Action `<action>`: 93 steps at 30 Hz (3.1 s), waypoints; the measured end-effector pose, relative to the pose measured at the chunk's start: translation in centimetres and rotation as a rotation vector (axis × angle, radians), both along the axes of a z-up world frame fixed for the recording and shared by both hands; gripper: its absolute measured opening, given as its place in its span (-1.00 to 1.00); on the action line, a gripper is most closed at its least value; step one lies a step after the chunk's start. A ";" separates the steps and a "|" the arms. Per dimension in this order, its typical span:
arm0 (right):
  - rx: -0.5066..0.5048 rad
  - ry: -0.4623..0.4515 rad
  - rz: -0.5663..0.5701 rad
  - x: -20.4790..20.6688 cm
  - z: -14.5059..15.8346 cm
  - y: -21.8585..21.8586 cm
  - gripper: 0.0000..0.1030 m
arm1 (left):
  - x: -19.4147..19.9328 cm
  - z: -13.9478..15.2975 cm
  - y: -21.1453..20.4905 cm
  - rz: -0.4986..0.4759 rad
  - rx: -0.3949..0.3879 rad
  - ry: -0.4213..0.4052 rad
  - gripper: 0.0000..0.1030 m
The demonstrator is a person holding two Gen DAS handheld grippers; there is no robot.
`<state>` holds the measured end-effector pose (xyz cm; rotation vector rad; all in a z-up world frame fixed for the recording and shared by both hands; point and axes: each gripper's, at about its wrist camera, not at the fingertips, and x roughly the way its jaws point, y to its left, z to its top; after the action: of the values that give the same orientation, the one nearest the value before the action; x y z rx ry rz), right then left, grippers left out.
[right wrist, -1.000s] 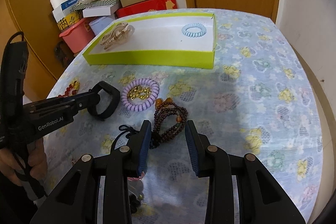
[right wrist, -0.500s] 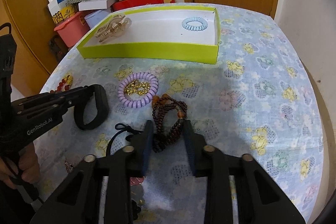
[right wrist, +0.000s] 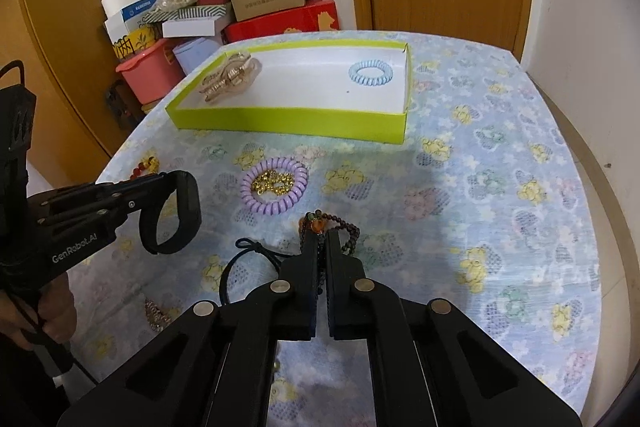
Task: Organize jewelry
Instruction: 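Grasp the brown beaded strand with the right gripper, then carry the band and beaded strand into the box while both grippers release them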
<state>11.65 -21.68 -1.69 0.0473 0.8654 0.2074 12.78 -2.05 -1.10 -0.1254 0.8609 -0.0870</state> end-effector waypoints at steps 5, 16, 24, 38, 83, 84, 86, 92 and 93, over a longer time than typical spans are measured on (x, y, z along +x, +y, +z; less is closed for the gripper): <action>0.015 -0.034 0.001 -0.7 1.3 -0.4 -0.95 | -0.6 1.1 0.1 -0.005 0.000 -0.020 -0.83; 0.029 -0.097 0.039 -0.6 4.6 -0.3 -0.95 | -0.2 3.6 0.6 -0.020 -0.003 -0.054 -0.83; 0.031 -0.139 0.060 1.3 6.5 -0.3 -0.95 | 1.9 4.3 1.4 -0.019 0.003 -0.062 -0.83; 0.046 -0.148 0.067 8.3 7.2 -0.9 -0.95 | 9.1 3.9 4.0 0.012 -0.013 -0.036 -0.83; -0.003 -0.009 0.016 14.4 1.1 -2.1 -0.24 | 13.5 -0.4 4.5 0.032 0.044 0.020 -0.40; -0.003 -0.017 0.017 14.0 1.4 -2.1 -0.24 | 13.2 -0.1 4.4 0.030 0.045 0.015 -0.40; -0.002 -0.027 0.016 13.4 1.8 -2.0 -0.24 | 12.5 0.4 4.4 0.032 0.052 0.006 -0.39; 0.015 -0.064 0.015 9.5 3.5 -2.1 -0.24 | 8.9 2.1 4.0 0.048 0.067 -0.025 -0.39; 0.019 -0.073 0.016 8.6 3.8 -2.1 -0.24 | 8.0 2.5 3.8 0.051 0.073 -0.030 -0.39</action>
<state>20.29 -23.73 2.07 0.0499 0.7917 0.2311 20.73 1.75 1.35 -0.0776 0.8292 -0.0103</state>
